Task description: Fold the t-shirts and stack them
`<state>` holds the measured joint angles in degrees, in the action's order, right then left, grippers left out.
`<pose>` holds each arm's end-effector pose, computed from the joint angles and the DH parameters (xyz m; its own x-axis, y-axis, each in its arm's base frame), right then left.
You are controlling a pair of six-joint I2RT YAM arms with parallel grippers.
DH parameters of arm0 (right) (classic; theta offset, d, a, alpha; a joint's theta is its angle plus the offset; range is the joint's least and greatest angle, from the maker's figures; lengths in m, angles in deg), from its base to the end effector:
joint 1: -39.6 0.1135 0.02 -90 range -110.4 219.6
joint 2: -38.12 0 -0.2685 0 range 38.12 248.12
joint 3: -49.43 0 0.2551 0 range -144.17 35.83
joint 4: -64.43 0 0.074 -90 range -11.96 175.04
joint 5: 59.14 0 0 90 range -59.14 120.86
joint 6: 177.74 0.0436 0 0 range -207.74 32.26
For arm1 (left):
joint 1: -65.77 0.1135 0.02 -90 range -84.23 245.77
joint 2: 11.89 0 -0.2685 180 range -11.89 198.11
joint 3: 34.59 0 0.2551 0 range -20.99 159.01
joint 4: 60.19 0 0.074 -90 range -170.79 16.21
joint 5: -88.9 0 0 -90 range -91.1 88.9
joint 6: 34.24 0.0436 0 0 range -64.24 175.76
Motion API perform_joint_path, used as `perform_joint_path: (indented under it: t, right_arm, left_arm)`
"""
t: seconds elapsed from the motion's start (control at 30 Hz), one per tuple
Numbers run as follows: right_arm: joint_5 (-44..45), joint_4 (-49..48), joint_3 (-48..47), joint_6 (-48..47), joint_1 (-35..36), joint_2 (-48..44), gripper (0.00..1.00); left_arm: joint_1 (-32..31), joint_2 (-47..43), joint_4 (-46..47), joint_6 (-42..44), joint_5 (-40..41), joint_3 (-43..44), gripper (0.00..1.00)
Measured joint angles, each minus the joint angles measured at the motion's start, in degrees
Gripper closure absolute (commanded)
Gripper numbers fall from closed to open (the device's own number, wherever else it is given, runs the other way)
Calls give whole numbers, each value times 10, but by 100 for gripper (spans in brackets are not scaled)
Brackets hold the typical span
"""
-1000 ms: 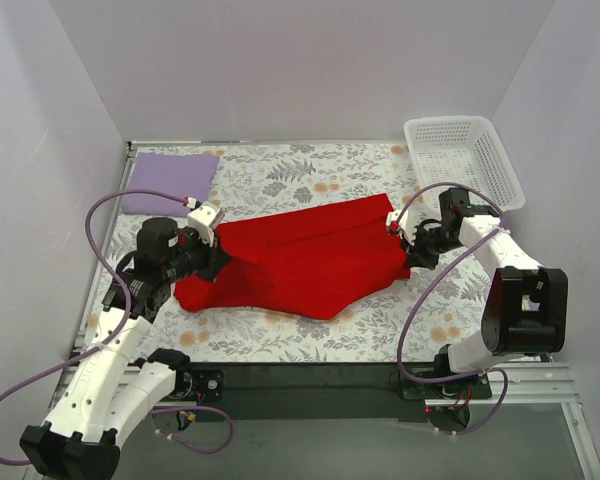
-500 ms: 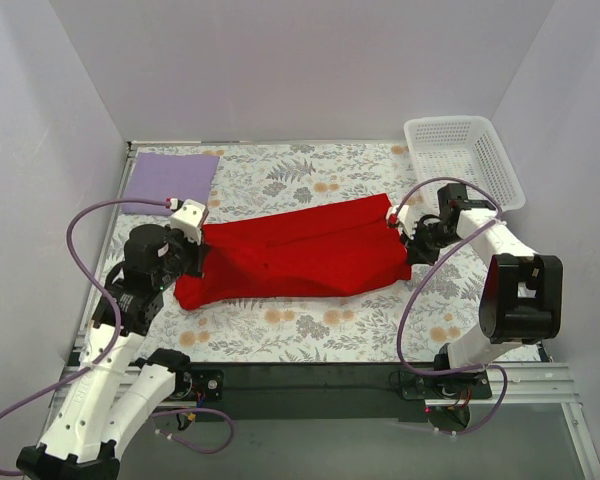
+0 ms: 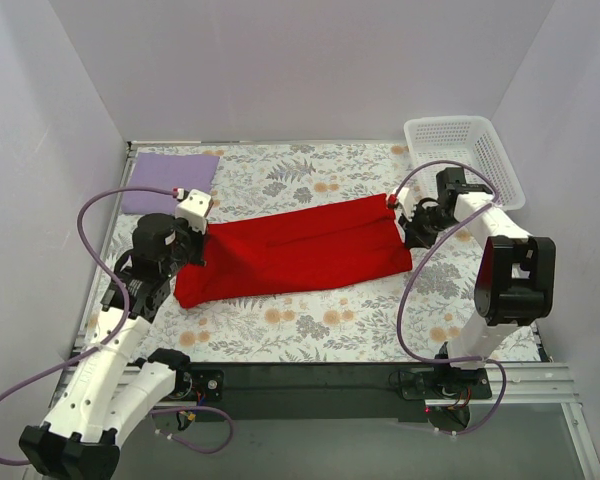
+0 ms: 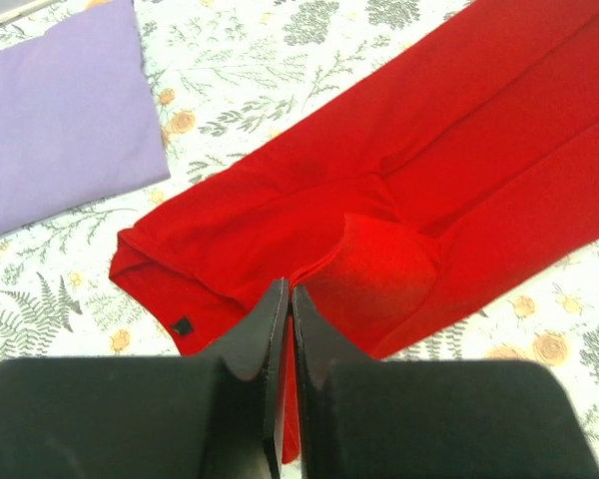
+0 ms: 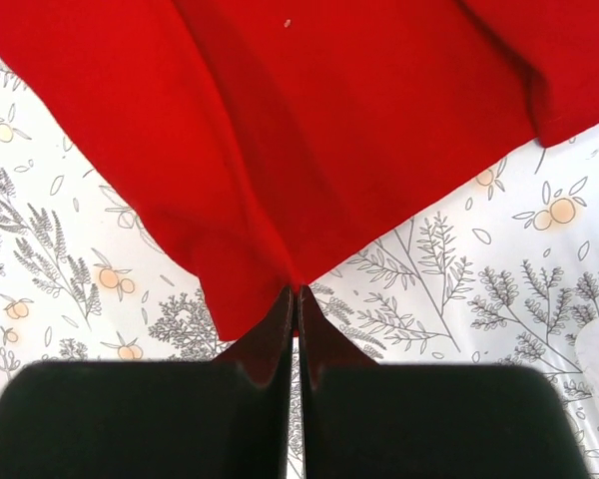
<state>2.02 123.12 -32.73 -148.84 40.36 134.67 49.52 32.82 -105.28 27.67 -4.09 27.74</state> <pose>0.3301 0.0254 0.2095 -0.3293 -0.7713 -0.5447 -0.9109 0.4113 -0.0318 0.1689 -0.0516 0.3254 -0.5432 -0.3315 -0.7714 0.0772 0.8952 -0.4390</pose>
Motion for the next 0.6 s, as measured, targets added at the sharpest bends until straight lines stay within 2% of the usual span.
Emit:
perform_joint_path:
  t: [0.23,0.6]
  right_arm:
    - [14,-1,-28,9,2,32,99]
    - [47,0,-79,19,29,69,99]
  left_arm:
    - [0,31,24,9,11,0,100]
    - [0,28,47,22,34,0,100]
